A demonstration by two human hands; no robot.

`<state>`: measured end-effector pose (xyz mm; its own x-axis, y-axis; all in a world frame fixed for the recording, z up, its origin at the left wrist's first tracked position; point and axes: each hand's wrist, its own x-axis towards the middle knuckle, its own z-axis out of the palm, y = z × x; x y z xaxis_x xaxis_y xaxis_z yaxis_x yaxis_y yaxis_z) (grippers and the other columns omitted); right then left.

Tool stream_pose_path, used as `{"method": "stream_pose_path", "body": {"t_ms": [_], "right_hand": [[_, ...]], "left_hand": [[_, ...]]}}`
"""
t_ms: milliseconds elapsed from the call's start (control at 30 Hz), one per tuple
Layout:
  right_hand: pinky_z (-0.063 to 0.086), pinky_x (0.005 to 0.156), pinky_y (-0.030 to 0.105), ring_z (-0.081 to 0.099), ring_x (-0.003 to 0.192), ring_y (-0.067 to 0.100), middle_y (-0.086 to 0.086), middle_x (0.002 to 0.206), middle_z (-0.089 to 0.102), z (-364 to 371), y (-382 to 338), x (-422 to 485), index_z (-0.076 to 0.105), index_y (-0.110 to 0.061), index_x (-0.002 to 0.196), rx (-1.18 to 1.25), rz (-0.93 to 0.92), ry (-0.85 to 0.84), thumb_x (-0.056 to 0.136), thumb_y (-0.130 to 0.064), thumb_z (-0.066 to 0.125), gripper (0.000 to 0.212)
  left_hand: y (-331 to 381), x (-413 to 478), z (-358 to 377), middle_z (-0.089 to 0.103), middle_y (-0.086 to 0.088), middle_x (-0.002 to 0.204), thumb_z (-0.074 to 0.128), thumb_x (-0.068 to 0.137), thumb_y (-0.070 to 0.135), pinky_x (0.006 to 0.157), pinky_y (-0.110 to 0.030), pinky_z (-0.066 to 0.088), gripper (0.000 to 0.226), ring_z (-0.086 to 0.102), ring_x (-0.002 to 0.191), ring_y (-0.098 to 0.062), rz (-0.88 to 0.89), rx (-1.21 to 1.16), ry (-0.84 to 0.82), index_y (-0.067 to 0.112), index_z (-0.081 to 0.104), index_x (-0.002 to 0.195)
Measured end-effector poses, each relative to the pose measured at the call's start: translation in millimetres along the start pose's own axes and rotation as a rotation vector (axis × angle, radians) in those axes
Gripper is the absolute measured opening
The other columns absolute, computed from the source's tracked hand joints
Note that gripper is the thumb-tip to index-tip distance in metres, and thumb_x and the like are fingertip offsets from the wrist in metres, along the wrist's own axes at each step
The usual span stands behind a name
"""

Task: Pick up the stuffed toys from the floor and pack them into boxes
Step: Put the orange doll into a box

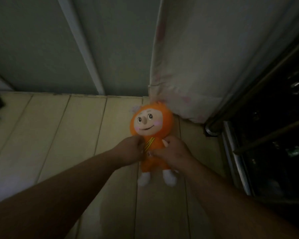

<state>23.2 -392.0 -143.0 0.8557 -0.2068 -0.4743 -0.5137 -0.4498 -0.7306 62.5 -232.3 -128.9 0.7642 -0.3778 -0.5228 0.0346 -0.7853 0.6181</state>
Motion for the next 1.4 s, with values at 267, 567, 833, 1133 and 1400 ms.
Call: {"method": "stream_pose_path", "body": {"t_ms": [267, 567, 833, 1133, 1400], "right_hand": [[0.04, 0.061, 0.024, 0.059, 0.093, 0.015, -0.004, 0.105, 0.061, -26, -58, -64, 0.056, -0.023, 0.112, -0.041, -0.073, 0.013, 0.066, -0.04, 0.078, 0.053], [0.037, 0.06, 0.022, 0.056, 0.09, 0.011, -0.008, 0.103, 0.057, -77, -172, -174, 0.051, -0.027, 0.107, -0.054, -0.057, 0.023, 0.072, -0.037, 0.075, 0.044], [0.045, 0.067, 0.028, 0.056, 0.09, 0.006, -0.016, 0.099, 0.057, -103, -281, -290, 0.049, -0.036, 0.103, -0.007, -0.01, -0.018, 0.071, -0.037, 0.075, 0.042], [0.045, 0.063, 0.025, 0.056, 0.086, 0.002, -0.017, 0.095, 0.058, -118, -326, -364, 0.051, -0.035, 0.099, -0.021, -0.091, -0.108, 0.069, -0.034, 0.078, 0.041], [0.045, 0.065, 0.024, 0.057, 0.089, 0.004, -0.017, 0.097, 0.058, -102, -332, -414, 0.05, -0.035, 0.101, -0.079, -0.144, -0.236, 0.069, -0.034, 0.079, 0.043]], "left_hand": [[32, -75, -36, 0.065, -0.005, 0.103, 0.059, 0.09, 0.021, 0.084, -0.044, 0.055, 0.02, 0.066, 0.092, -0.023, -0.02, -0.299, 0.104, 0.02, 0.054, 0.109], [111, -192, -114, 0.062, -0.002, 0.103, 0.067, 0.075, 0.005, 0.071, -0.04, 0.055, 0.043, 0.063, 0.09, -0.023, -0.1, -0.449, 0.109, 0.021, 0.053, 0.113], [154, -319, -191, 0.064, 0.002, 0.097, 0.071, 0.073, 0.008, 0.069, -0.036, 0.054, 0.036, 0.063, 0.085, -0.018, -0.147, -0.542, 0.187, 0.03, 0.056, 0.099], [175, -412, -216, 0.063, 0.002, 0.1, 0.076, 0.071, 0.009, 0.066, -0.014, 0.048, 0.042, 0.062, 0.09, -0.014, -0.171, -0.509, 0.301, 0.022, 0.058, 0.107], [164, -481, -198, 0.059, 0.012, 0.095, 0.075, 0.07, 0.011, 0.074, -0.028, 0.049, 0.041, 0.058, 0.085, -0.008, -0.275, -0.521, 0.397, 0.024, 0.056, 0.104]]}}
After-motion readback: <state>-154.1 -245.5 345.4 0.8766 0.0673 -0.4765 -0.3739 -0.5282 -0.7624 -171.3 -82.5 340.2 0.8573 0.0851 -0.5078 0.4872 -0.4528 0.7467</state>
